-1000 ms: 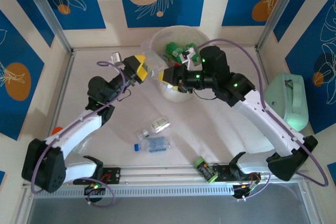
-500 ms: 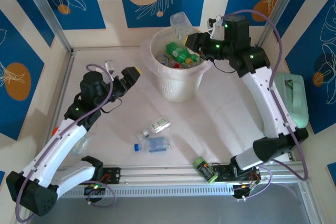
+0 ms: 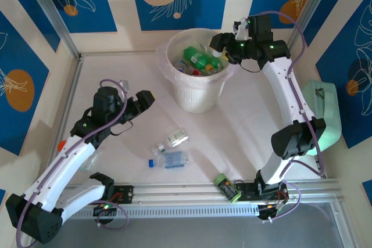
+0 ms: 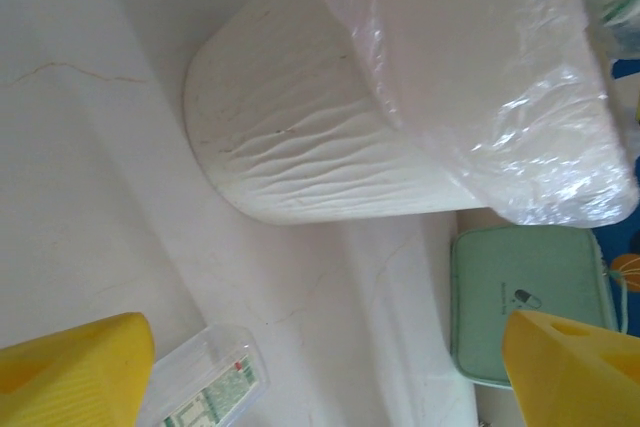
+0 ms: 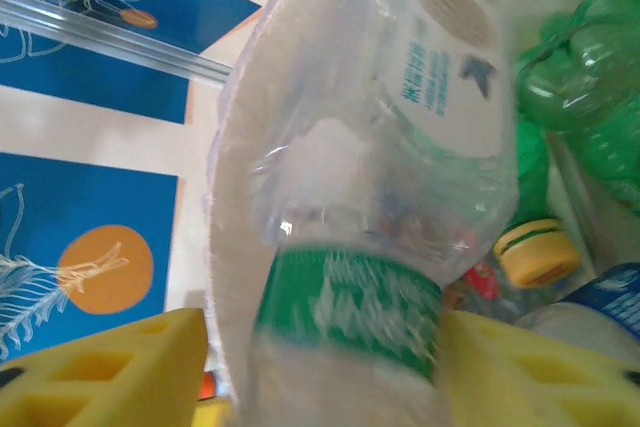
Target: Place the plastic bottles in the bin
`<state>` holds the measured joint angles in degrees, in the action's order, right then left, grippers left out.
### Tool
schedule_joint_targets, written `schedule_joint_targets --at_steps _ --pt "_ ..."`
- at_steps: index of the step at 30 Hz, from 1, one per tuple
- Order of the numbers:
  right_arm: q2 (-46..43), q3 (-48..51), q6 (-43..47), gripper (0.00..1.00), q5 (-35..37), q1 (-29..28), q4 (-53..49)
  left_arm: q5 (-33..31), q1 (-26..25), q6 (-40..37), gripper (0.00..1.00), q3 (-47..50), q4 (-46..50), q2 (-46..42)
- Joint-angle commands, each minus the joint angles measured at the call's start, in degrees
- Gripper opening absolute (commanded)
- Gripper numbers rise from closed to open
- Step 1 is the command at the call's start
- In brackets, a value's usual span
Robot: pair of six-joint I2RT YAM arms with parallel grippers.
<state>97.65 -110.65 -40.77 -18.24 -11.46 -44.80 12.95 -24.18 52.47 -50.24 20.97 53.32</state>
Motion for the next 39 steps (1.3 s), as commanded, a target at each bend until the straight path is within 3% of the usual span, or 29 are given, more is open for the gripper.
schedule_joint_targets --at_steps 1,9,16,26,34,39 --pt "-0.4 -3.4 0.3 0.68 -1.3 0.8 -1.3 -0.9 -0.2 -3.1 0.89 0.8 3.7 0.1" --pt "-3.0 -4.7 0.1 0.69 -1.0 0.3 -2.3 0.1 -1.1 -5.8 0.88 2.3 8.0 1.8" --pt "-8.9 -2.3 0.3 0.69 1.3 -3.2 -2.7 -0.3 -5.0 -10.5 0.86 1.1 12.6 5.1" --pt "-24.5 16.3 -2.6 0.7 5.7 -9.9 1.0 -4.2 -14.9 -21.3 0.87 -3.9 20.4 16.1" --pt "-32.6 28.8 -6.4 0.71 6.8 -14.2 2.7 -7.3 -20.5 -28.1 0.94 -8.9 22.1 25.1" --pt "-35.9 33.3 -6.4 0.71 10.3 -17.8 -0.1 -10.4 -23.5 -31.6 0.98 -10.3 25.1 25.4"
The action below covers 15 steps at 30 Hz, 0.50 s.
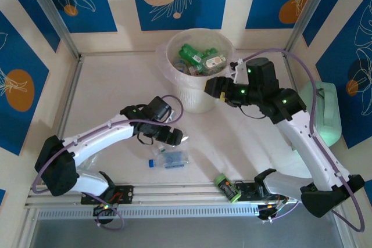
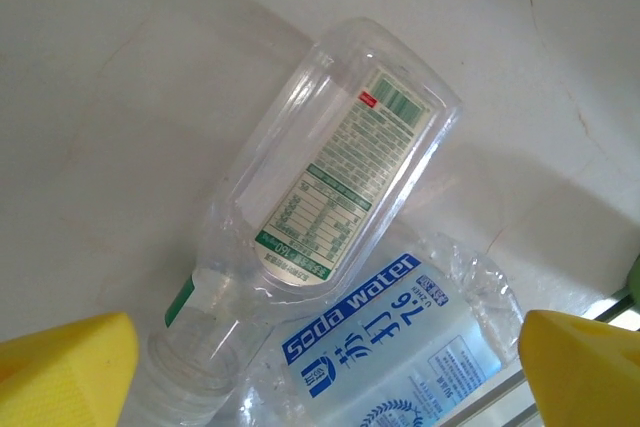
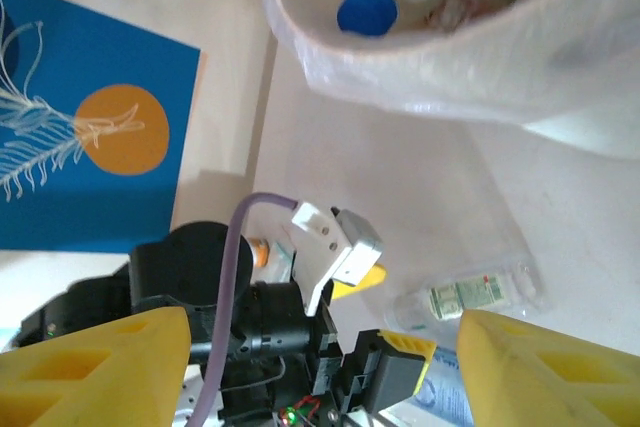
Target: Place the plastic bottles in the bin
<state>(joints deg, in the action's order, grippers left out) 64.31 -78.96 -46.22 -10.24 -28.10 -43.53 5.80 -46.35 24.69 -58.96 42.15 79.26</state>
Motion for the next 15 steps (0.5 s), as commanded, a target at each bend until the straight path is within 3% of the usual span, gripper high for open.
schedule_joint_targets --at_steps 1,8,15 --pt "-3.3 3.1 -1.3 0.72 2.3 -1.3 -1.4 -3.8 -1.5 -4.3 0.98 -1.5 4.1 -0.3" --pt "-6.5 9.2 -4.4 0.72 1.5 -1.3 0.4 -5.8 -2.9 -7.7 1.0 -4.9 4.3 6.3" --pt "-6.4 8.8 -4.7 0.72 1.1 -1.5 0.2 -7.3 -3.0 -11.0 1.0 -9.7 3.4 15.3"
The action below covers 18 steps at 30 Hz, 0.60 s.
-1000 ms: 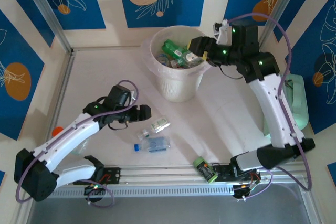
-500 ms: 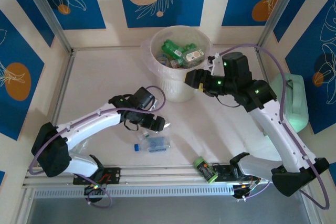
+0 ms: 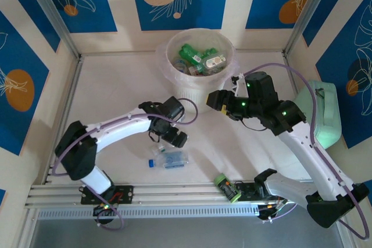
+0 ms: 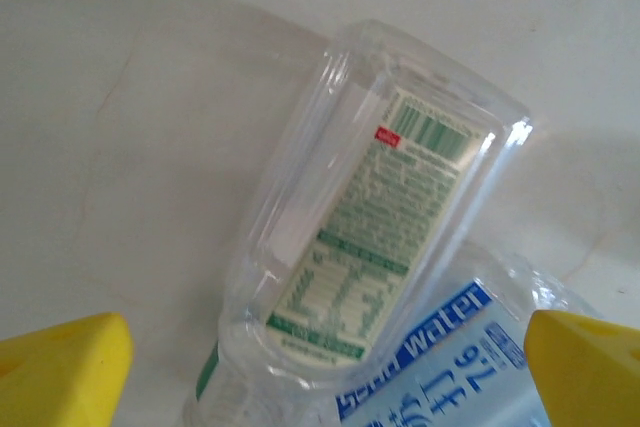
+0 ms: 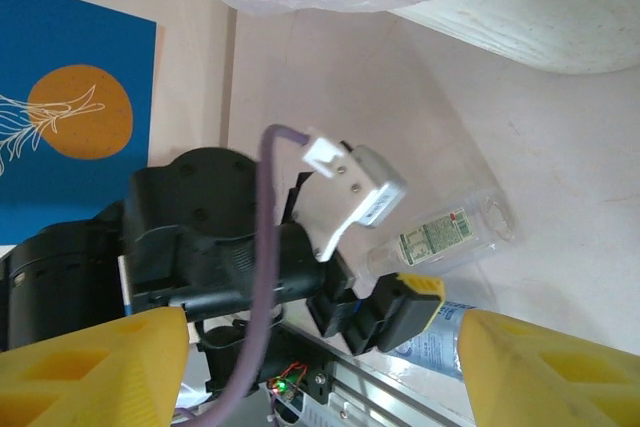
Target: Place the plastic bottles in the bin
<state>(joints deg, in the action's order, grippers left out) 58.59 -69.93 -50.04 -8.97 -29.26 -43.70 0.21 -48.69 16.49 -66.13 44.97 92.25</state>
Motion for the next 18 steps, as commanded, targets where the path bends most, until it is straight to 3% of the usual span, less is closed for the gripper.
schedule_joint_targets --at_steps 1,18 --pt "-0.7 -0.3 -0.8 0.72 -0.2 -0.4 0.4 -1.6 -0.6 -3.3 1.0 -3.0 0.4 3.3" --pt "-1.1 0.8 -1.0 0.73 0.4 -0.7 0.1 -3.8 -0.8 -6.2 1.0 -7.7 -0.1 13.5"
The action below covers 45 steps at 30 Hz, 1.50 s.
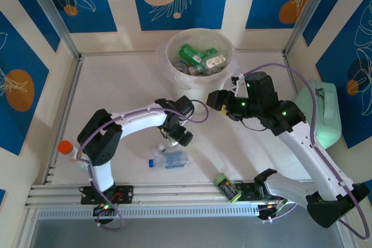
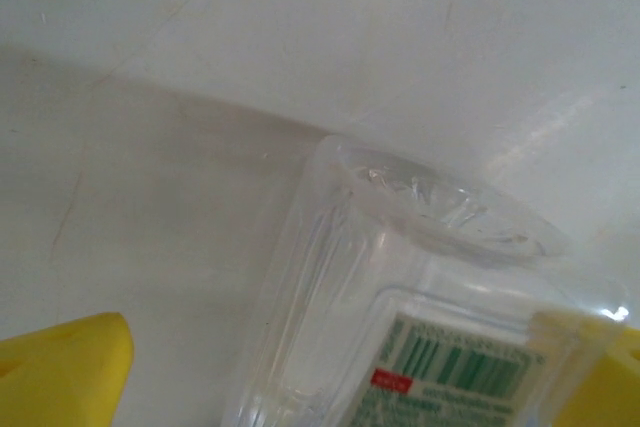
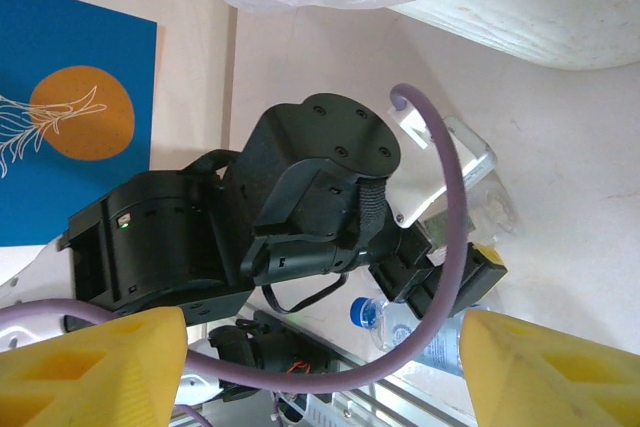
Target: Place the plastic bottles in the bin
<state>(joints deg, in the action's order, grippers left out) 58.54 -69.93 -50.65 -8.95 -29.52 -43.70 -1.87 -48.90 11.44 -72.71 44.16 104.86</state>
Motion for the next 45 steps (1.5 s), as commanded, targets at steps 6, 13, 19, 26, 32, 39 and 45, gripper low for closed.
schedule_joint_targets --at_steps 6,13,19,26,32,39,45 --pt "-1.1 1.1 -0.7 0.71 0.4 -0.4 0.6 -3.4 -0.5 -0.5 0.91 -0.5 -0.4 1.4" --pt "-1.5 1.0 -0.7 0.65 0.8 -0.5 0.3 -4.7 -0.4 0.7 0.78 0.2 -1.0 1.3" --pt "-1.8 0.9 -0.6 0.65 1.0 -0.6 0.4 -5.8 -0.2 1.6 0.73 0.5 -0.9 -0.9" --pt "-1.9 0.4 -0.5 0.64 1.3 -1.0 0.4 -6.9 0.0 2.7 0.68 1.2 -0.3 -4.7" --pt "-1.9 0.2 -0.4 0.64 1.8 -1.6 0.3 -7.0 1.1 4.3 0.66 2.5 -0.3 -9.8" --pt "-2.0 -0.1 -0.4 0.69 2.5 -2.4 0.3 -1.3 1.6 2.3 0.87 2.6 0.6 -9.0" --pt "-2.3 -0.3 -0.2 0.71 2.9 -2.7 -0.4 0.2 1.6 1.1 0.93 2.5 -0.7 -5.0"
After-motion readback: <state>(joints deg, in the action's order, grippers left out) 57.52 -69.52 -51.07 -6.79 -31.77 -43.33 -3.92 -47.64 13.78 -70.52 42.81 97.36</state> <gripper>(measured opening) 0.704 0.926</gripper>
